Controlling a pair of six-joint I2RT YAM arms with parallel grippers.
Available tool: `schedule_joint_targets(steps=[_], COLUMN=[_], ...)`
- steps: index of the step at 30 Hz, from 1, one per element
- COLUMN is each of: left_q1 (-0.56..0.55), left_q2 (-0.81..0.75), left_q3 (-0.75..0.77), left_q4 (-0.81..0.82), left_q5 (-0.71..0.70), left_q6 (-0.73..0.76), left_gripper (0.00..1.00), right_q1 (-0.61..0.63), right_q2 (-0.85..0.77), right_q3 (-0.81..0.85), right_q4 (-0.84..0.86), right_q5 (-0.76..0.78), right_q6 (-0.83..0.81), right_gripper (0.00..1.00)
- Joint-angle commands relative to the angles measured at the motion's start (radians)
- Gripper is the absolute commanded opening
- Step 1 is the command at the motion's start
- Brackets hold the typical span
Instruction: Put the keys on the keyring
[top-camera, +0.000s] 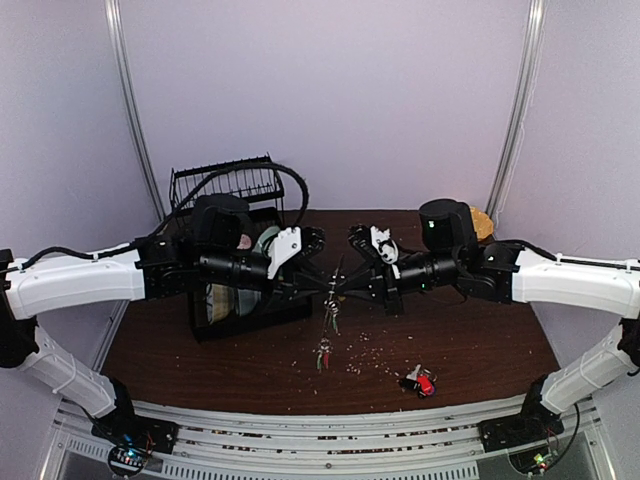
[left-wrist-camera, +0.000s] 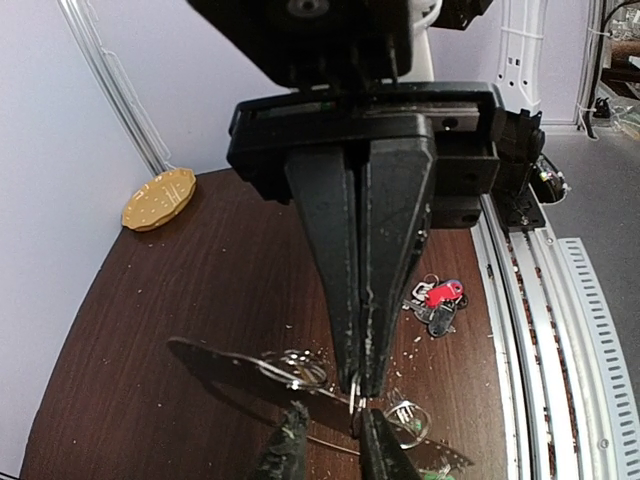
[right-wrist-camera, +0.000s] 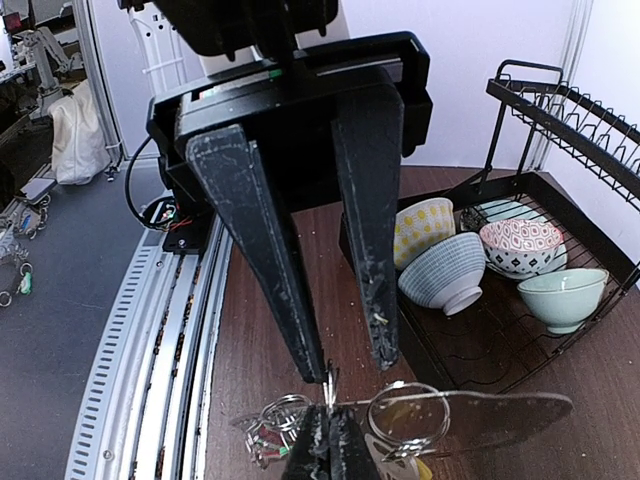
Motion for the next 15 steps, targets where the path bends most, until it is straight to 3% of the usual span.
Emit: schedule_joint_targets(steps=[1,7,10,15], left_q1=[0.009,0.01,0.01,0.01], left_q2=[0.001,0.008,0.014,0.009], left_q3=[-0.005,-0.002,0.001,-0.012], left_q4=[0.018,0.012,0.014,0.044], left_q5=[0.037,0.046,0.053,0.072], left_q6=[-0.002,0.001,0.002,-0.007], left_gripper=[0.2,0.12,0.0,0.0], right_q1=[0.0,-0.001,-0.002,-0.001], right_q2=[-0.033,-0.033,-0.032,-0.031], right_q3=[0.018,0.022,0.025,0.02], right_q4=[0.055,0.058,0.059,0.062], right_q5=[-0.026,-0.031,-0.03,-0.025], right_q6=[0.001,0.002,0.002,0.011], right_gripper=[0.0,0.0,0.0,0.0])
